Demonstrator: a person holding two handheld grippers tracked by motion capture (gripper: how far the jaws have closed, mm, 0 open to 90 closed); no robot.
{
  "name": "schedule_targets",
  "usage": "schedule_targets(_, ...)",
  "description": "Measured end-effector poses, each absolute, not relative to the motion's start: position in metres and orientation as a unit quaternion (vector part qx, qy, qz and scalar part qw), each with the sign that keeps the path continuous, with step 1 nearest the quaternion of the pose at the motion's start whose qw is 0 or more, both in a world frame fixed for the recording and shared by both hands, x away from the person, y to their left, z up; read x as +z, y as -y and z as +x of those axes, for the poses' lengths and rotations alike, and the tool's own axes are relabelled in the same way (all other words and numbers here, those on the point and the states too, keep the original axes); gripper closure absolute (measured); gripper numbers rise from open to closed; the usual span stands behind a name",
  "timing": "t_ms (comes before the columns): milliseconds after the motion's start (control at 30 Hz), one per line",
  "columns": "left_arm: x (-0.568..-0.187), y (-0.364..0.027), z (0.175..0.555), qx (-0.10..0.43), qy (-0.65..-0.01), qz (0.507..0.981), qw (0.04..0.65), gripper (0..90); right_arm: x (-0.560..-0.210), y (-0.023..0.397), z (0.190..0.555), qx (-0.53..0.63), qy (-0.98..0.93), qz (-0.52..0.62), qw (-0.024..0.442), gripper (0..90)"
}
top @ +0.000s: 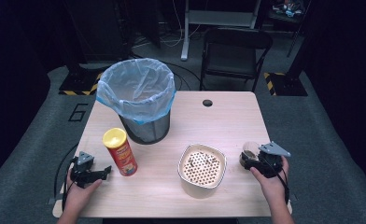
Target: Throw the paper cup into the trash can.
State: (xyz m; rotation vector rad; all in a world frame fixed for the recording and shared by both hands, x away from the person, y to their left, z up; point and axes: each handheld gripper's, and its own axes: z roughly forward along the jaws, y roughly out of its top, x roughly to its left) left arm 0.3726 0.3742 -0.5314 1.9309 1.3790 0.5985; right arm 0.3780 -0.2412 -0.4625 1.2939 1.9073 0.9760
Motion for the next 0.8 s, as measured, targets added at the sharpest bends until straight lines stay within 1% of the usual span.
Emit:
schedule_targets(267, -0.532, -0.375, 0.373, 0.229, -0.527, 0.743, 0.343, 13.4, -0.477, 0.241, 0.392, 0.363, -0.729, 0.505, 0.287, 15.2)
schedule_targets(333, -0.532, -0.375, 0.372, 0.228, -0.526, 0.744, 0.343, 13.4, -0.48, 0.239, 0.395, 0.359, -0.733, 0.506, 0.28, 17.2)
schedule_targets(367, -0.532, -0.374, 0.372, 0.227, -0.527, 0.743, 0.345, 13.4, -0.483, 0.237, 0.398, 0.351, -0.736, 0.503, 0.286, 20.9)
schedule_targets(400, -0.532, -0.374, 0.372, 0.227, -0.527, 0.743, 0.345, 13.4, -0.483, 0.237, 0.398, 0.351, -0.736, 0.503, 0.286, 20.9)
schedule_targets(433, -0.532, -0.374, 0.372, 0.229, -0.526, 0.744, 0.344, 13.4, -0.485, 0.236, 0.4, 0.352, -0.739, 0.501, 0.282, 26.3)
schedule_targets(500, -0.532, -0.374, 0.372, 0.229, -0.525, 0.745, 0.342, 13.4, -0.486, 0.236, 0.401, 0.36, -0.737, 0.503, 0.272, 27.3)
schedule_targets(733, -0.531, -0.374, 0.372, 0.228, -0.525, 0.745, 0.341, 13.4, -0.486, 0.238, 0.401, 0.37, -0.734, 0.501, 0.269, 29.1)
schedule_targets(800, -0.531, -0.375, 0.372, 0.228, -0.525, 0.746, 0.341, 13.3, -0.486, 0.239, 0.4, 0.373, -0.735, 0.499, 0.266, 30.9)
